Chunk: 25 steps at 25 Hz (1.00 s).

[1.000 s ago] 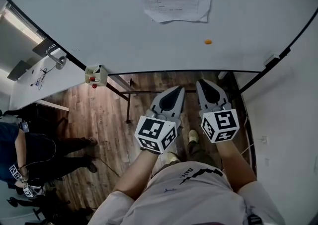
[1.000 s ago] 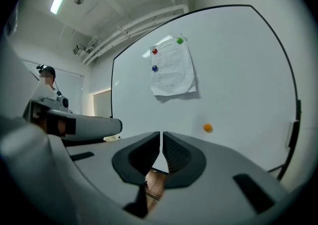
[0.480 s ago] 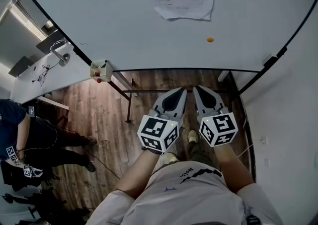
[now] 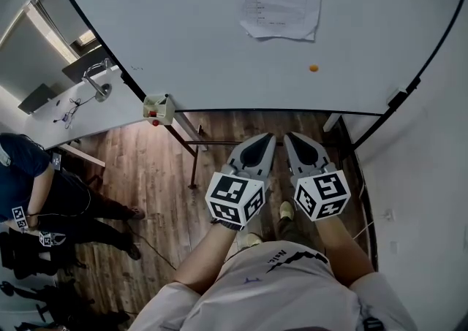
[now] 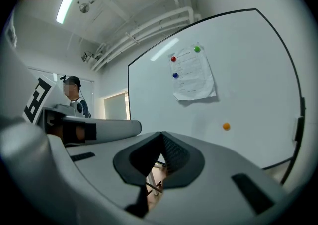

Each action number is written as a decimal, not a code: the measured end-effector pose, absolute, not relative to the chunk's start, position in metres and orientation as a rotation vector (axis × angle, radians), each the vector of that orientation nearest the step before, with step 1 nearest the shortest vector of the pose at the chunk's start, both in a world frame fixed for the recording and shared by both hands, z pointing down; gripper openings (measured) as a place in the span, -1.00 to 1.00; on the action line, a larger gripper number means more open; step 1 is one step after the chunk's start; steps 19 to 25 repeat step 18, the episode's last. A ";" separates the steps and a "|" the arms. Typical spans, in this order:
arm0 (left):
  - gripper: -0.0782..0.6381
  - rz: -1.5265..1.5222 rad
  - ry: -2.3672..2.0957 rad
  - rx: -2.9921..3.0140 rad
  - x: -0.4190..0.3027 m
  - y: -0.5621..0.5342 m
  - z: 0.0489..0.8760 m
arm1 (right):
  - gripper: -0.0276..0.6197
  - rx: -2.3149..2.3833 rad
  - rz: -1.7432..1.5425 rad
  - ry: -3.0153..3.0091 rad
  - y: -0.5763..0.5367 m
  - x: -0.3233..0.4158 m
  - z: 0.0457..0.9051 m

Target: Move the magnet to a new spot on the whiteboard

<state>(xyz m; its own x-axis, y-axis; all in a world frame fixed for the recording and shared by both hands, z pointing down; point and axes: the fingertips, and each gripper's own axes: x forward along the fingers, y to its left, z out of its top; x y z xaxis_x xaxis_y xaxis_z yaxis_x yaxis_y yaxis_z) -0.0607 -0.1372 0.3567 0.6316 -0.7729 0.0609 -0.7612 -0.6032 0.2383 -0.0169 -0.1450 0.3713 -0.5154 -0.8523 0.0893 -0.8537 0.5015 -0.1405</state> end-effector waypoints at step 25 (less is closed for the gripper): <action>-0.75 -0.096 -1.278 2.600 -0.067 -0.134 0.356 | -0.87 1.511 0.242 -2.713 -0.141 -0.023 0.372</action>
